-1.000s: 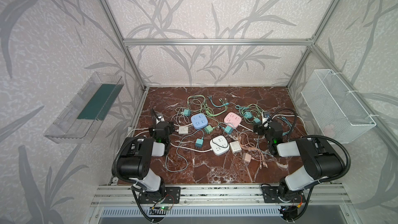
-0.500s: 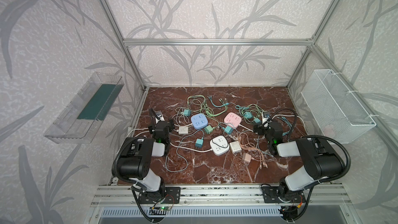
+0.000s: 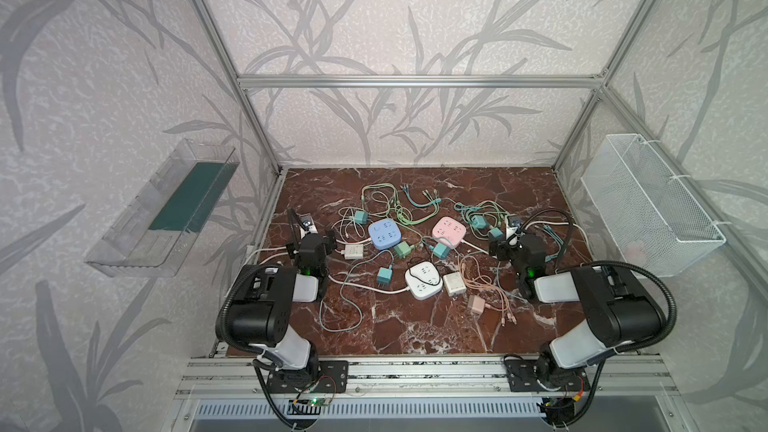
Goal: Pull the plug off the socket
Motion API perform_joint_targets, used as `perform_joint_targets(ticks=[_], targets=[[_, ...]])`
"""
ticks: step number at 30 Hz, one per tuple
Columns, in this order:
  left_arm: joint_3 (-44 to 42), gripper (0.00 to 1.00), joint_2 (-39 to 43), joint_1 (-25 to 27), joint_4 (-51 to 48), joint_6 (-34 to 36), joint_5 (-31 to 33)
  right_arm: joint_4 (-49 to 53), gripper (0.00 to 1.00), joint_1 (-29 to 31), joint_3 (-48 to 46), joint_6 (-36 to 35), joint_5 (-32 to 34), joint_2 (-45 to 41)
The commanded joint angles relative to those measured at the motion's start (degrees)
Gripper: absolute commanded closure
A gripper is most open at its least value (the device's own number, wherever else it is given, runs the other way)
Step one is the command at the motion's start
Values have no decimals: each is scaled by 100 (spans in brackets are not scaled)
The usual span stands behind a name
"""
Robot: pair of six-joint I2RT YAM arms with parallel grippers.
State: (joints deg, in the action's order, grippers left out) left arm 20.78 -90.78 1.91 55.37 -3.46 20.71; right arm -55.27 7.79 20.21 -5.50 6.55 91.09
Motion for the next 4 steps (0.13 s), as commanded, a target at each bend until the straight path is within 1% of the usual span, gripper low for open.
perform_joint_targets(ticks=[1,4], targets=[[8,1,17,-8,183,45,12,-194,1,-31,91,75,49,4],[6,1,17,-14,176,39,21,-191,1,-32,89,74,49,5]])
